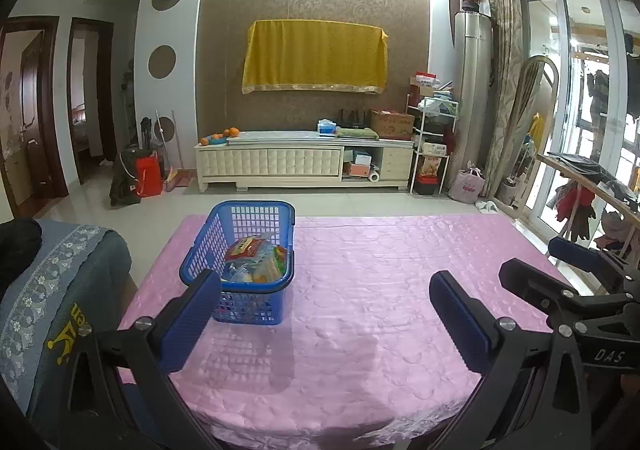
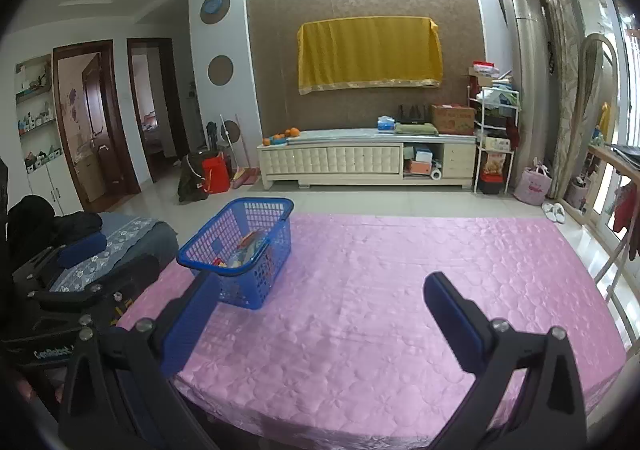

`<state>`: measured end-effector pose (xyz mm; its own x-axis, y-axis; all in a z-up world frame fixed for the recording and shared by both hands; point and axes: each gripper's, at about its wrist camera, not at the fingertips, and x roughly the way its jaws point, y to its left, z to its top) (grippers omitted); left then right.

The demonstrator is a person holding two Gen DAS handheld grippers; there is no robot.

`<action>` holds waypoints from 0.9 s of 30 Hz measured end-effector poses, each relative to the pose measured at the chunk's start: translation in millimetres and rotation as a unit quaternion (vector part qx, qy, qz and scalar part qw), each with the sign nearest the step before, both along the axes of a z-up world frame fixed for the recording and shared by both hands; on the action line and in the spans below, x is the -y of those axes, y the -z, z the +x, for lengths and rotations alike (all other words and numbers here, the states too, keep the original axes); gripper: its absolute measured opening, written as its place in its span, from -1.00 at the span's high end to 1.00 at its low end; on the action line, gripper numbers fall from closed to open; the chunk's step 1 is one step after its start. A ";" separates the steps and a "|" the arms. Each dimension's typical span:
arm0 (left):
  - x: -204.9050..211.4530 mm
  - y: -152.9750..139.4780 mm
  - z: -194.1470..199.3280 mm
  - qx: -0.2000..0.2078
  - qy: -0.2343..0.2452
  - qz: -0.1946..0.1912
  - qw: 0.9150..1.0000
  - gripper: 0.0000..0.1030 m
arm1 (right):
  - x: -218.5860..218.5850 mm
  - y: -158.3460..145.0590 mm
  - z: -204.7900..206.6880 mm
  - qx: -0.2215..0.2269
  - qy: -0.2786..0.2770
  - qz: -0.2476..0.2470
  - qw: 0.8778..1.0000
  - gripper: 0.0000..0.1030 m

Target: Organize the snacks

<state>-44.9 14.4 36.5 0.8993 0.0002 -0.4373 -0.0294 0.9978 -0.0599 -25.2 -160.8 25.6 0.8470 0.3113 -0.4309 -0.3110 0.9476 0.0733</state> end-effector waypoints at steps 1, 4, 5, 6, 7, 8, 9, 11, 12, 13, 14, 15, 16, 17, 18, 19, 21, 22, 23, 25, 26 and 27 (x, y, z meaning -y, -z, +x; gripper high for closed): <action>0.1 0.2 -0.1 0.000 0.000 0.000 1.000 -1.00 | -0.2 -0.5 0.6 -0.001 0.001 0.000 1.000 -1.00; 0.5 0.1 0.0 -0.001 0.001 -0.001 1.000 -1.00 | -0.8 -1.8 0.8 -0.001 0.001 0.000 1.000 -1.00; -0.2 1.0 0.3 -0.002 0.002 -0.002 1.000 -1.00 | -0.7 -1.7 1.0 -0.001 0.001 -0.001 1.000 -1.00; -0.1 1.0 0.4 -0.002 0.003 -0.002 1.000 -1.00 | 0.1 -1.9 2.0 -0.001 0.001 0.000 1.000 -1.00; 0.2 0.9 0.5 -0.002 0.003 -0.002 1.000 -1.00 | 0.2 -2.0 1.9 -0.001 0.002 0.000 1.000 -1.00; -0.3 1.5 0.8 -0.003 0.004 -0.003 1.000 -1.00 | 0.0 -2.1 2.0 -0.002 0.002 0.000 1.000 -1.00; -0.3 1.7 0.7 -0.003 0.004 -0.003 1.000 -1.00 | 0.5 -1.6 1.9 -0.002 0.002 0.000 1.000 -1.00; -1.6 2.3 -0.1 -0.004 0.004 -0.005 1.000 -1.00 | 0.6 -1.4 2.0 -0.003 0.001 0.000 1.000 -1.00; -1.7 2.3 -0.3 -0.004 0.005 -0.006 1.000 -1.00 | 0.7 -1.2 1.4 -0.003 0.002 0.001 1.000 -1.00; -1.7 2.4 -0.4 -0.005 0.005 -0.006 1.000 -1.00 | 0.8 -1.4 1.3 -0.002 0.002 0.001 1.000 -1.00; -2.1 2.6 -0.3 -0.005 0.005 -0.006 1.000 -1.00 | 1.0 -1.5 1.6 -0.003 0.002 0.000 1.000 -1.00; -2.0 2.5 -0.3 -0.005 0.005 -0.006 1.000 -1.00 | 0.9 -1.2 1.6 -0.002 0.001 0.000 1.000 -1.00; -2.0 2.4 -0.2 -0.006 0.005 -0.006 1.000 -1.00 | 1.0 -1.3 1.4 -0.003 0.002 0.000 1.000 -1.00; -2.3 2.4 0.0 -0.006 0.006 -0.007 1.000 -1.00 | 1.0 -1.6 1.2 -0.002 0.001 0.000 1.000 -1.00; -2.2 2.3 0.2 -0.006 0.006 -0.006 1.000 -1.00 | 0.8 -1.3 1.5 -0.003 0.001 0.001 1.000 -1.00; -2.4 2.4 0.1 -0.006 0.006 -0.006 1.000 -1.00 | 0.5 -1.3 1.5 -0.003 0.002 0.001 1.000 -1.00; -2.4 2.4 0.1 -0.006 0.006 -0.007 1.000 -1.00 | 0.6 -1.4 1.5 -0.003 0.002 0.000 1.000 -1.00; -2.3 2.4 0.2 -0.006 0.006 -0.007 1.000 -1.00 | 0.6 -1.4 1.4 -0.003 0.002 0.001 1.000 -1.00; -2.6 2.8 0.4 -0.008 0.006 -0.008 1.000 -1.00 | 0.5 -1.4 1.5 -0.003 0.002 0.000 1.000 -1.00; -3.2 3.3 0.4 -0.010 0.007 -0.011 1.000 -1.00 | 0.5 -1.4 1.4 -0.004 0.002 0.000 1.000 -1.00; -3.6 3.6 0.0 -0.010 0.007 -0.012 1.000 -1.00 | 0.8 -1.7 1.1 -0.004 0.001 0.001 1.000 -1.00; -3.5 3.8 -0.5 -0.010 0.007 -0.012 1.000 -1.00 | 0.3 -1.2 1.2 -0.004 0.001 0.000 1.000 -1.00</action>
<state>-45.4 18.0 32.7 0.8902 -0.0232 -0.4551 -0.0163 0.9964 -0.0827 -24.0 -161.2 26.8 0.8440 0.3091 -0.4383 -0.3076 0.9484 0.0764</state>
